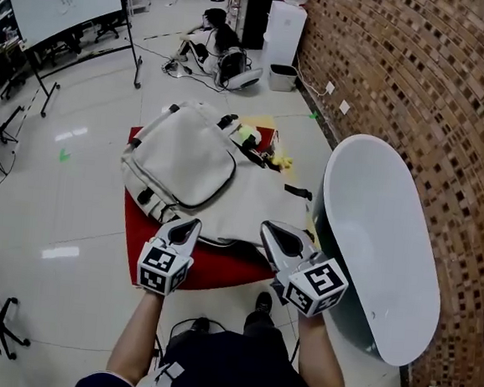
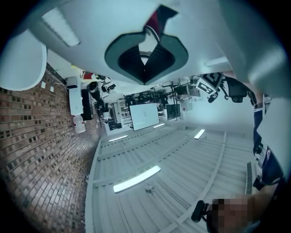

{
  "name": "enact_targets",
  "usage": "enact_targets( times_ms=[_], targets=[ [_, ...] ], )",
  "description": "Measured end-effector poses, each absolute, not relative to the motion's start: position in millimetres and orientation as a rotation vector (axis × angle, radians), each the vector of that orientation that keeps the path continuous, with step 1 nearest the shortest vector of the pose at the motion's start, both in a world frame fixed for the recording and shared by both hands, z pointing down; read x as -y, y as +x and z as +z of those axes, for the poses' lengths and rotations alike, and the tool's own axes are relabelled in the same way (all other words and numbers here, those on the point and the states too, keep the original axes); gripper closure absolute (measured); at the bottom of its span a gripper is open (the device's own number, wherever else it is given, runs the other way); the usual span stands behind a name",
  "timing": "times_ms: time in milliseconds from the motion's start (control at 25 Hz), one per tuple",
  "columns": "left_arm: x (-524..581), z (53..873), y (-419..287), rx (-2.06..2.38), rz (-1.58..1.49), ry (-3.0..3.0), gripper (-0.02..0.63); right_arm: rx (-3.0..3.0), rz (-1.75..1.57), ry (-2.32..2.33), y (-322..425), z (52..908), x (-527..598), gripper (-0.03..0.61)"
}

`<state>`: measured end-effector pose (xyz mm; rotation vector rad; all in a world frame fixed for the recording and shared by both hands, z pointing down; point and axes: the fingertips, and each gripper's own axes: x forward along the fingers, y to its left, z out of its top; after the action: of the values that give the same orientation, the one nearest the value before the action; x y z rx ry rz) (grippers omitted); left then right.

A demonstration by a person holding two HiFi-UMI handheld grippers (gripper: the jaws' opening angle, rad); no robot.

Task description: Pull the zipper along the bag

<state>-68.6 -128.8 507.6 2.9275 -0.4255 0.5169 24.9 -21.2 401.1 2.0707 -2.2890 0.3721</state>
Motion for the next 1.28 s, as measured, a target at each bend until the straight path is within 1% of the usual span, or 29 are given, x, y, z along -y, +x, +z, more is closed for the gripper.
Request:
enact_targets(
  times_ms=[200, 440, 680, 880, 1040, 1160, 1280],
  targets=[
    [134, 497, -45, 0.622, 0.607, 2.908, 0.612, 2.45, 0.331, 1.894, 63, 397, 36, 0.575],
    [130, 498, -51, 0.896, 0.688, 2.796, 0.612, 2.6, 0.383, 1.658, 81, 408, 52, 0.575],
    [158, 522, -76, 1.066, 0.748, 2.707, 0.612, 2.649, 0.393, 1.484, 67, 419, 73, 0.575],
    [197, 553, -94, 1.125, 0.863, 2.67, 0.609, 2.583, 0.41, 1.445, 63, 422, 88, 0.575],
    [224, 574, -103, 1.1, 0.933, 2.691, 0.541, 2.514, 0.406, 1.431, 63, 424, 103, 0.575],
    [233, 585, -104, 1.026, 1.044, 2.717, 0.497, 2.489, 0.4, 1.435, 66, 425, 113, 0.575],
    [234, 597, -103, 0.886, 1.206, 2.746, 0.477, 2.483, 0.415, 1.436, 68, 427, 121, 0.575]
  ],
)
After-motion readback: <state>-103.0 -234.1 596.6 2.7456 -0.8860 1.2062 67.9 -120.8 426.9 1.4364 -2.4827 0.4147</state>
